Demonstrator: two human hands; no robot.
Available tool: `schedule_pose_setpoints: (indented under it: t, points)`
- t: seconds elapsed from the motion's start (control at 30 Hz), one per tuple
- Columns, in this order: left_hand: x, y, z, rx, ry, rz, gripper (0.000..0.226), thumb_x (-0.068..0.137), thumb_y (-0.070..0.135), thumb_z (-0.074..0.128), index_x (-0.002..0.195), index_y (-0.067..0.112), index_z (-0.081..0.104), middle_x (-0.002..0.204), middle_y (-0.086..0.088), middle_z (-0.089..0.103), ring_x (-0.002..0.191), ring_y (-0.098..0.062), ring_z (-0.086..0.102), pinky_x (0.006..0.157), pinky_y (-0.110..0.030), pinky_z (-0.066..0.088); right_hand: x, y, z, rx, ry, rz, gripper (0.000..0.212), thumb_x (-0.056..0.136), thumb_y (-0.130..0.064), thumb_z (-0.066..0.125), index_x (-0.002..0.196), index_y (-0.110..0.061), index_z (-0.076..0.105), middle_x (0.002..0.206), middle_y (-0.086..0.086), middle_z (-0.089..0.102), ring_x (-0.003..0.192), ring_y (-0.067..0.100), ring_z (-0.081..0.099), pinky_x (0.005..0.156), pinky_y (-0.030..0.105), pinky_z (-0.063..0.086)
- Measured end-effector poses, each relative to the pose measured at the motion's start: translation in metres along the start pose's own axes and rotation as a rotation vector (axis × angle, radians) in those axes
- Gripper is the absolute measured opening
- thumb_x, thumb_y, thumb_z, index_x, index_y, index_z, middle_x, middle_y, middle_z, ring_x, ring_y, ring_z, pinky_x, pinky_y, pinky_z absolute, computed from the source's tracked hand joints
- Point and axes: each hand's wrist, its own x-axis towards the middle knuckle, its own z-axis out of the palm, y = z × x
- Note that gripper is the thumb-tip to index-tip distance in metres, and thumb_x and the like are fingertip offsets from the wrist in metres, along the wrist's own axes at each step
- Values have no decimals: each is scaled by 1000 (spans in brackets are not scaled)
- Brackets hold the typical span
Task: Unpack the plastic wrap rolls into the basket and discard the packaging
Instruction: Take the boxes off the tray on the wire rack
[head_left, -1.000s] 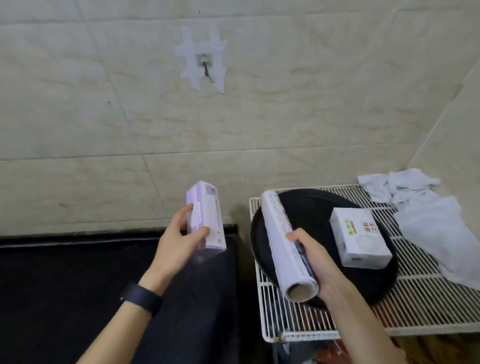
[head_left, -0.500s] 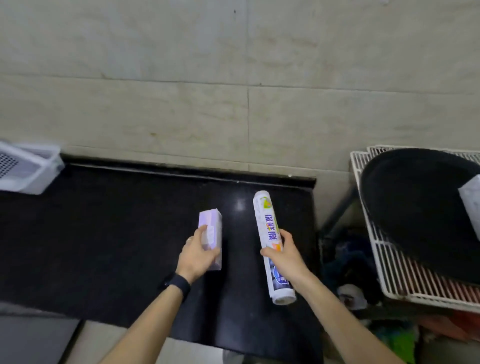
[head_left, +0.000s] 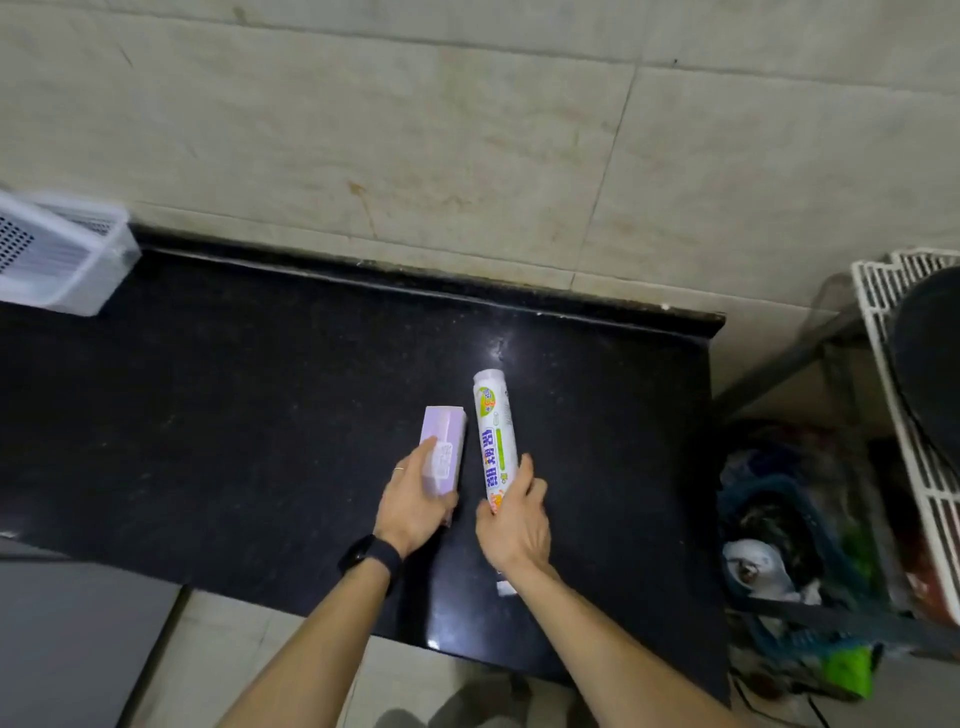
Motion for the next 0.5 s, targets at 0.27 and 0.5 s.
schedule_pose_setpoints:
  t: [0.27, 0.5]
  points:
    - [7, -20, -8, -86, -24, 55, 82, 77, 36, 78, 147, 39, 35, 145, 2, 44, 132, -15, 43, 110, -33, 36, 0, 1, 20, -95, -133, -106, 106, 76, -47, 70, 155, -18, 5, 131, 9, 39, 122, 29, 36, 100, 40, 44]
    - [6, -23, -12, -26, -50, 122, 69, 90, 27, 64, 150, 36, 33, 150, 4, 42, 137, -15, 37, 108, -27, 33, 2, 25, 3, 234, -266, -135, 89, 76, -30, 72, 147, -51, 22, 119, -4, 47, 107, 18, 61, 96, 40, 52]
